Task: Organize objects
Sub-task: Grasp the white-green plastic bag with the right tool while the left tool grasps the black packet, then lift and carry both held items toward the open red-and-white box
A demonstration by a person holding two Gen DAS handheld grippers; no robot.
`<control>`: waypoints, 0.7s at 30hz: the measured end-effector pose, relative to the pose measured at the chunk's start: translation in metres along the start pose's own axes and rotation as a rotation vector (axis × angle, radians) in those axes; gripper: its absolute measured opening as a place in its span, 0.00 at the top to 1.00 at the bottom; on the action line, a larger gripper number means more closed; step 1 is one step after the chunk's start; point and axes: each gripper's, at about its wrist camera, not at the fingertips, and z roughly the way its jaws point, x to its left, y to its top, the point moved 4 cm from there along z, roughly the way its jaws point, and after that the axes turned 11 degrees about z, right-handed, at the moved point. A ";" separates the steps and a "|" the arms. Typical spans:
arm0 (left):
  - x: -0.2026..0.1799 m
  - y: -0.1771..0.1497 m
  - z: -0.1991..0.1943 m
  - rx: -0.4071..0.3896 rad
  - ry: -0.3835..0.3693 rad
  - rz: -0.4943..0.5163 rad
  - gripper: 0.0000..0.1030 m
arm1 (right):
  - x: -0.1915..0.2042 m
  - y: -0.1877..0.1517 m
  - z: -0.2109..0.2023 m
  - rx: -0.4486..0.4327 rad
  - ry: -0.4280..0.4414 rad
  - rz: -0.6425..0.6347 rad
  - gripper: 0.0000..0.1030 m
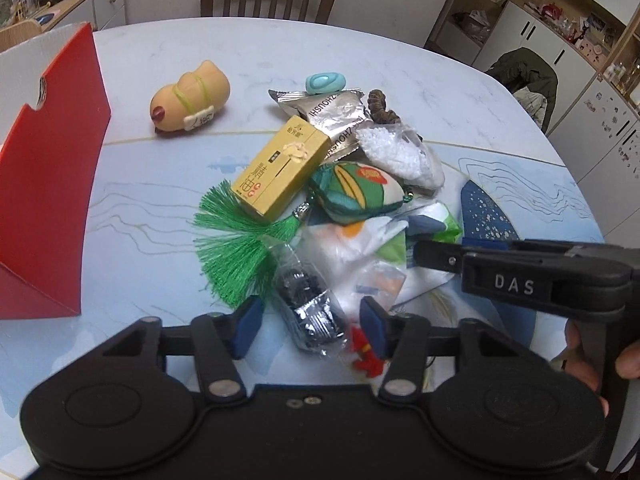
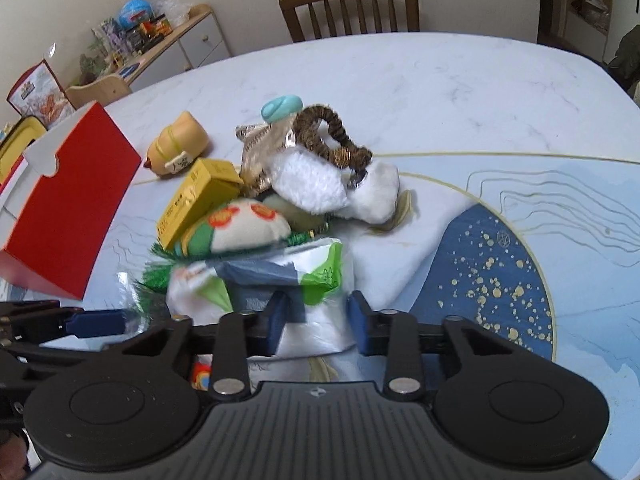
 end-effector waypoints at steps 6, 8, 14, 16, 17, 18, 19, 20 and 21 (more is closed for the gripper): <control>0.003 -0.002 -0.001 -0.001 -0.014 -0.011 0.71 | -0.005 -0.002 -0.003 -0.016 -0.009 -0.001 0.89; 0.003 -0.002 -0.003 -0.002 -0.008 -0.005 0.75 | -0.004 -0.002 -0.005 -0.026 -0.014 -0.008 0.91; 0.006 -0.002 -0.012 -0.011 -0.003 0.006 0.83 | 0.003 -0.005 -0.021 -0.076 -0.043 -0.044 0.94; 0.008 -0.002 -0.017 -0.017 -0.009 0.005 0.84 | 0.003 -0.006 -0.031 -0.095 -0.044 -0.048 0.95; 0.009 -0.002 -0.019 -0.020 -0.010 0.008 0.84 | 0.003 -0.006 -0.037 -0.105 -0.045 -0.047 0.95; 0.009 -0.002 -0.022 -0.024 -0.013 0.010 0.84 | 0.002 -0.006 -0.042 -0.112 -0.047 -0.045 0.96; 0.010 -0.001 -0.025 -0.027 -0.016 0.009 0.84 | 0.002 -0.007 -0.047 -0.121 -0.049 -0.041 0.96; 0.011 -0.001 -0.028 -0.026 -0.021 0.008 0.85 | 0.001 -0.006 -0.052 -0.129 -0.052 -0.033 0.96; 0.013 0.000 -0.030 -0.025 -0.025 0.005 0.85 | 0.000 -0.006 -0.057 -0.137 -0.055 -0.024 0.96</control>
